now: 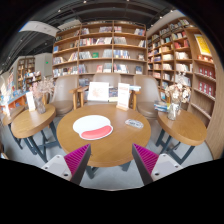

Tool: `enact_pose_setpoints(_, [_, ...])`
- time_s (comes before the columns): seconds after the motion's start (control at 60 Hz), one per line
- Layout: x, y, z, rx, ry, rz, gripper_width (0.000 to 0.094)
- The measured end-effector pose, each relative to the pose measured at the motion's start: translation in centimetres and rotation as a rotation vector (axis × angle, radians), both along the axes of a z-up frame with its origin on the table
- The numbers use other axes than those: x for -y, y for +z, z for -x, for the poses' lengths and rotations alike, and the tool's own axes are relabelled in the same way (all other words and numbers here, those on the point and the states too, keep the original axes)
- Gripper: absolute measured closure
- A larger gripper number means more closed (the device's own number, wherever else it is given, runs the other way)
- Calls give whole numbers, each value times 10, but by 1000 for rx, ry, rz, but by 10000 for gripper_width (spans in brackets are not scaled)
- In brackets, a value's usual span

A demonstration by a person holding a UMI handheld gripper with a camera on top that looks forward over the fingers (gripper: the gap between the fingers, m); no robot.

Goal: Arrange mouse

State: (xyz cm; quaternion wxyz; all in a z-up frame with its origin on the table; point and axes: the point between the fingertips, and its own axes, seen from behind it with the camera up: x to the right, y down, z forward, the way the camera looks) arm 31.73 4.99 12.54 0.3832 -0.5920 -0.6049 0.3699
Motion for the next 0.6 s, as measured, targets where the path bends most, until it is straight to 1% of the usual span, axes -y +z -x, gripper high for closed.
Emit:
enact_pose_setpoints(0.283, [-62, -19, 42, 1, -82, -36, 76])
enact_pose_setpoints(0.383, [-88, -28, 54, 7, -113, -23, 77])
enact_pose_setpoints(0.6, [-118, -47, 88, 0, -136, -34, 76])
